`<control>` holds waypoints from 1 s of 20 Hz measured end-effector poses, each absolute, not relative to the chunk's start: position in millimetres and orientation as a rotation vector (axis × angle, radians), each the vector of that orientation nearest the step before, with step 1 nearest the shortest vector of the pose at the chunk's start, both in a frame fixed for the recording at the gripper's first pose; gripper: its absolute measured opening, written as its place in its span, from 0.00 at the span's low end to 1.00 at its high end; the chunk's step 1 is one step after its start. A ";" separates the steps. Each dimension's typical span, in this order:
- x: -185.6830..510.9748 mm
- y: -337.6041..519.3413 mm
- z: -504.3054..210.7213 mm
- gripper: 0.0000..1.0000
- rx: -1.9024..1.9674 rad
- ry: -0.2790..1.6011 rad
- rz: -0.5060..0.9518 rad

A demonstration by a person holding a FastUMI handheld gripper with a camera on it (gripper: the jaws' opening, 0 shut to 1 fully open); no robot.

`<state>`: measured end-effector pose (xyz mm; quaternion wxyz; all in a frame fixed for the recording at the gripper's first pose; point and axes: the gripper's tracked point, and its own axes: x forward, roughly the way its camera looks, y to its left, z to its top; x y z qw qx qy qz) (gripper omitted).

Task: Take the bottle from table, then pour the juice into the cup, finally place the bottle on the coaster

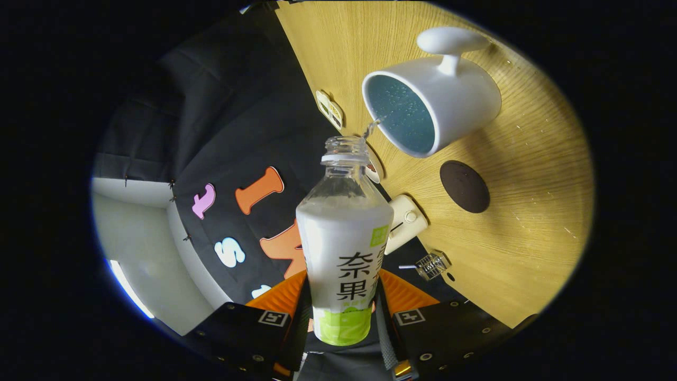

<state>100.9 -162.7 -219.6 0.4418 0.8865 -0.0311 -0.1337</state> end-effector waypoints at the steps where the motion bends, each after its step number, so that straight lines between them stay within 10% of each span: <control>1: 101.4 -164.5 -216.7 0.58 2.206 -0.085 -0.330; 20: 98.3 -175.0 -206.0 0.58 2.288 -0.156 -0.333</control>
